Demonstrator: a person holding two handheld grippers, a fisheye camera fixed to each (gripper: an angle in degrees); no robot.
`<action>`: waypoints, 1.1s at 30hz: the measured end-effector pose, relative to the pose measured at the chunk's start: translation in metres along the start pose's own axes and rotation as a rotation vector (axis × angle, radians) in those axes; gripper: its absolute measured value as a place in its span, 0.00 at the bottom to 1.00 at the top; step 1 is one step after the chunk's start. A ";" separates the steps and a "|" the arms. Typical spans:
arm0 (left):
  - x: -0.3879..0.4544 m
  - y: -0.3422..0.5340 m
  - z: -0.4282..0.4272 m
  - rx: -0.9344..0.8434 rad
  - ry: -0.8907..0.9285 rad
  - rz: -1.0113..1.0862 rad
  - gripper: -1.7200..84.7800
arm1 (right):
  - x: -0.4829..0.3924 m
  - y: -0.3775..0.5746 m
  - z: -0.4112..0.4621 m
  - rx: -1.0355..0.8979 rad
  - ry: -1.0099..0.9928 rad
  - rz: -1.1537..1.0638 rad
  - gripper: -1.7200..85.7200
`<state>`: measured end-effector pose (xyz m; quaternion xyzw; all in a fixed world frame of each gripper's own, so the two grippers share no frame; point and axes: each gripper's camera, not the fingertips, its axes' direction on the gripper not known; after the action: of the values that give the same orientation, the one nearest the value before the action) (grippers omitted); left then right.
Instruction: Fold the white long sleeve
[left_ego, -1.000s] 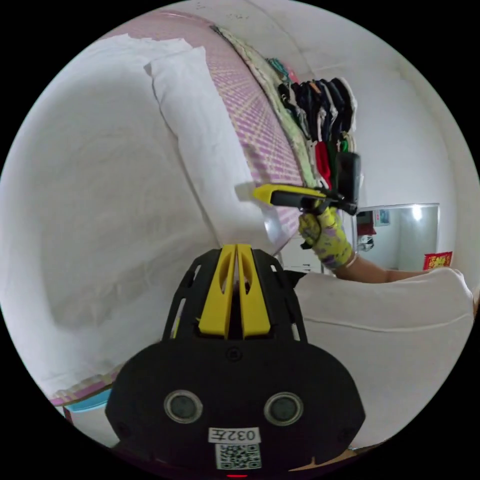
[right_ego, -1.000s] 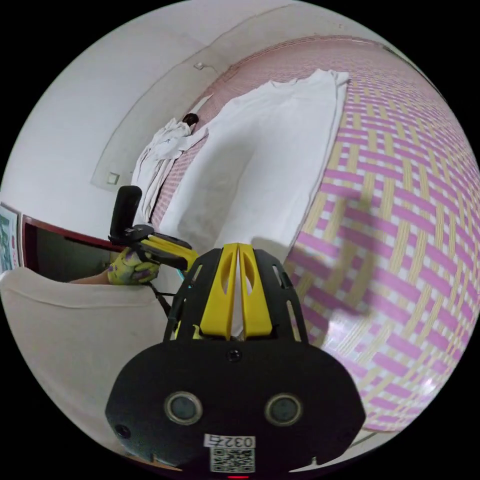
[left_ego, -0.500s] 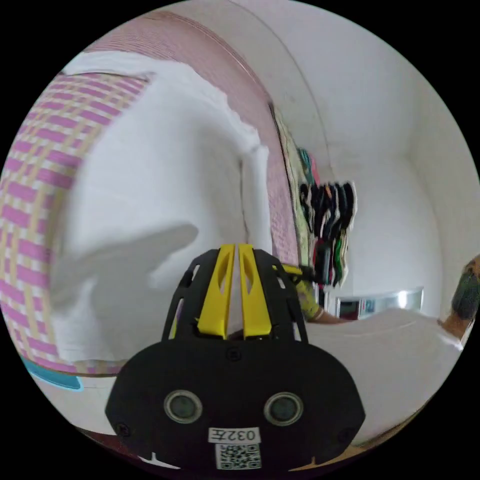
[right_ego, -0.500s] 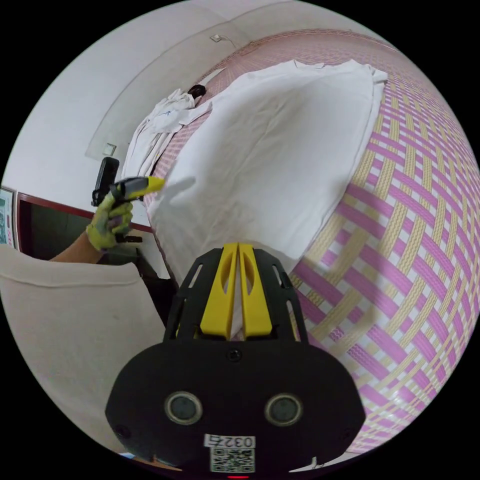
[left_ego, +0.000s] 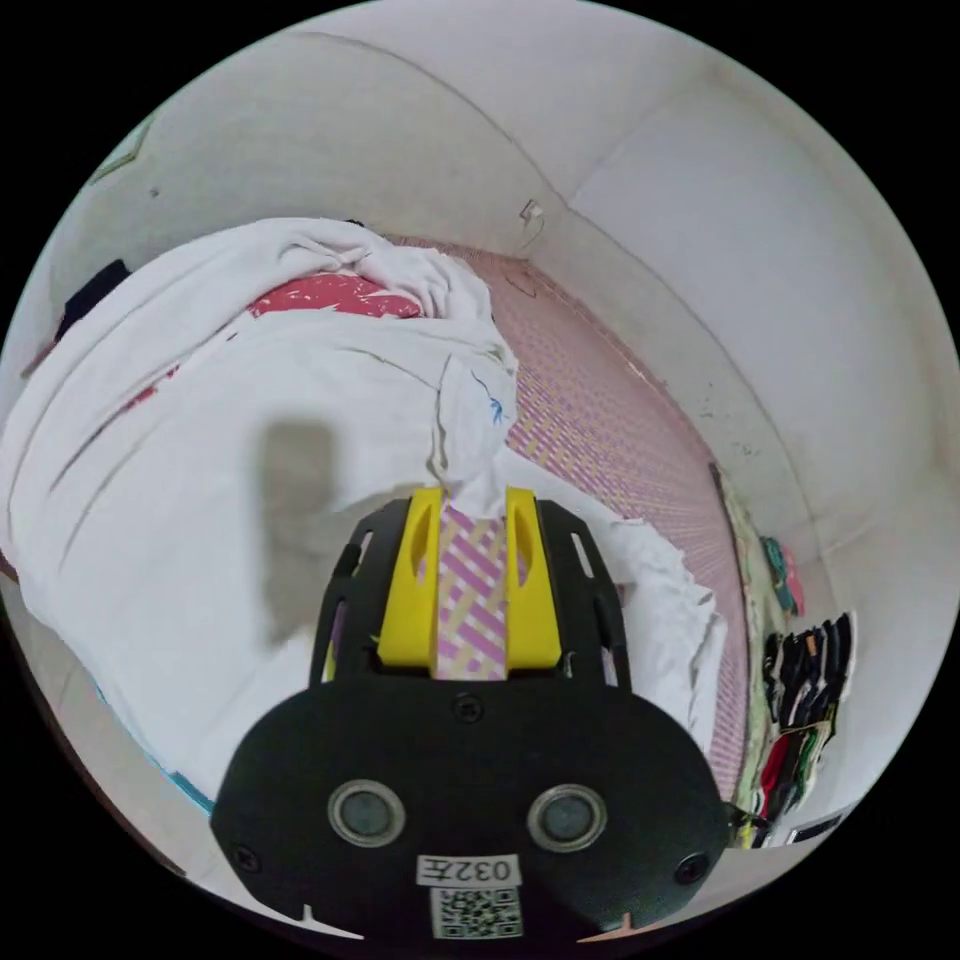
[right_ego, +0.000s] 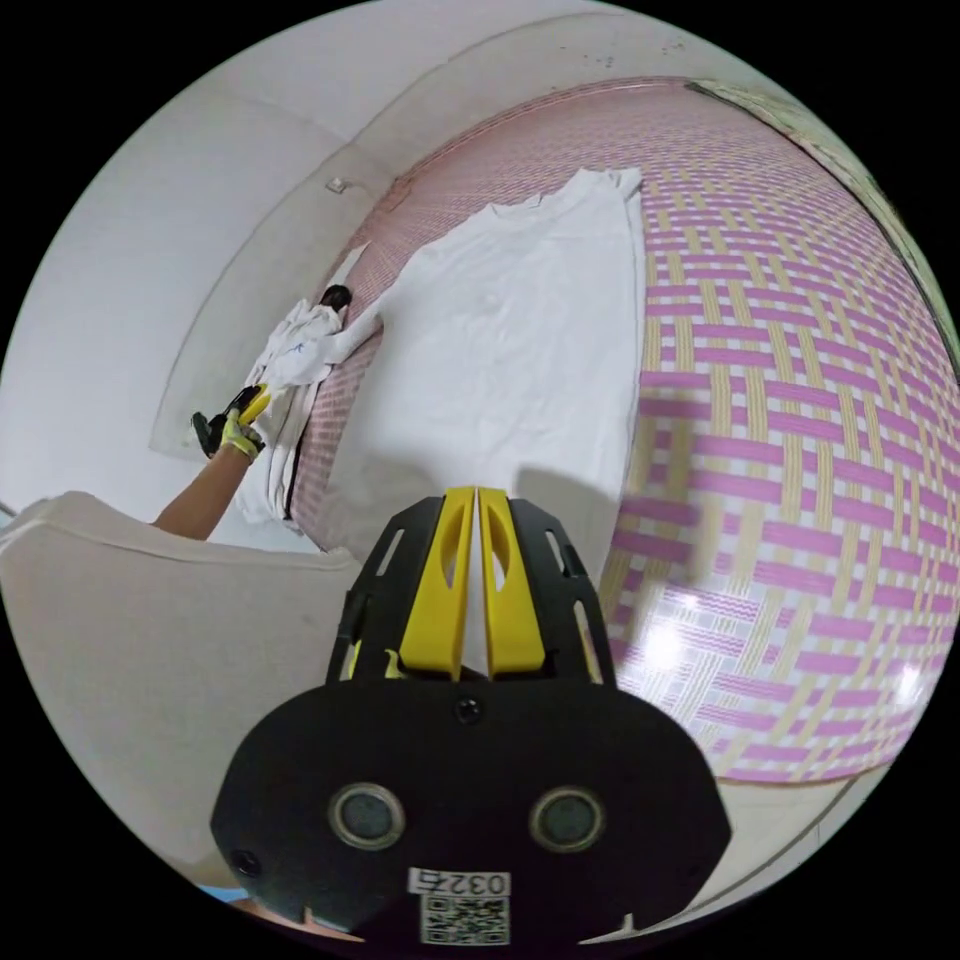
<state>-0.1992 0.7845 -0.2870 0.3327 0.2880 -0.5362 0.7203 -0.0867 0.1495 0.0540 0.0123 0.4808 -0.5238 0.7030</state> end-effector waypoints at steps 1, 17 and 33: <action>0.000 -0.003 0.009 -0.026 -0.019 0.032 0.09 | -0.008 0.001 0.004 -0.003 0.014 0.012 0.01; 0.026 0.006 0.003 0.064 0.316 0.101 0.00 | -0.112 -0.064 0.038 -0.069 -0.063 -0.164 0.01; 0.384 0.338 0.104 -0.634 0.367 1.259 0.00 | 0.055 -0.091 0.078 0.093 -0.614 0.449 0.13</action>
<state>0.2327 0.5482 -0.4620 0.2951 0.2996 0.1535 0.8942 -0.1042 0.0277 0.1020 -0.0084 0.2088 -0.3573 0.9103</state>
